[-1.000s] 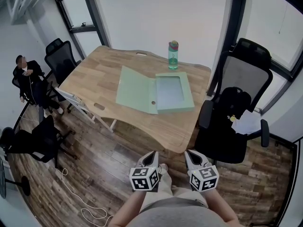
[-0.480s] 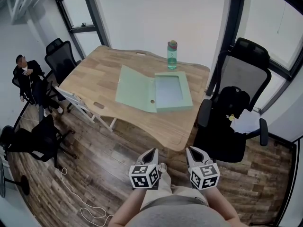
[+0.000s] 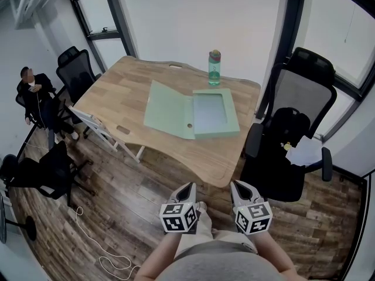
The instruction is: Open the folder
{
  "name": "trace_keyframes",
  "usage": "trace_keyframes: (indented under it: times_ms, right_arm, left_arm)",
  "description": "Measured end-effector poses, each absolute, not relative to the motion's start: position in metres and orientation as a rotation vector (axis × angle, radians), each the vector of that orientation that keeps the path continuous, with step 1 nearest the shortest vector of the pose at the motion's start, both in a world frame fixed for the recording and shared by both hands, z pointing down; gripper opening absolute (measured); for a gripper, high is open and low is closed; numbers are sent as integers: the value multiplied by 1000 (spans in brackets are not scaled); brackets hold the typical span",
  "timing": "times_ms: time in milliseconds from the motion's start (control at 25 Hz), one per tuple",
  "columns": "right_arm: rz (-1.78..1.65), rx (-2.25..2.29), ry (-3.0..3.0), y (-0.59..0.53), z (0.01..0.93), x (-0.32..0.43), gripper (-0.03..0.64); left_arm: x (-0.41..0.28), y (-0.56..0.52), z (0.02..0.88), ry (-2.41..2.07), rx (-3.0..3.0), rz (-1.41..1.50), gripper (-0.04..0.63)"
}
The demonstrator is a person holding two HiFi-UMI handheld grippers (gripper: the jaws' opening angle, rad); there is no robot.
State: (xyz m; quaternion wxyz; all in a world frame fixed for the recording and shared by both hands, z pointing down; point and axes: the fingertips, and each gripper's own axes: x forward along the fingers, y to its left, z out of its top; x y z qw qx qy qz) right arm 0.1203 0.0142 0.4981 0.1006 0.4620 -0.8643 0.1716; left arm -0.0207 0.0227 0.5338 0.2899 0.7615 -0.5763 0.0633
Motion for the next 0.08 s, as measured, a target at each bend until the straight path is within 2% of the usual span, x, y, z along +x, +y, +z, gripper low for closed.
trace_keyframes:
  times_ms: [80]
  right_arm:
    - [512, 1370, -2553, 12, 498, 120, 0]
  left_arm:
    - [-21, 21, 533, -1537, 2032, 170, 5]
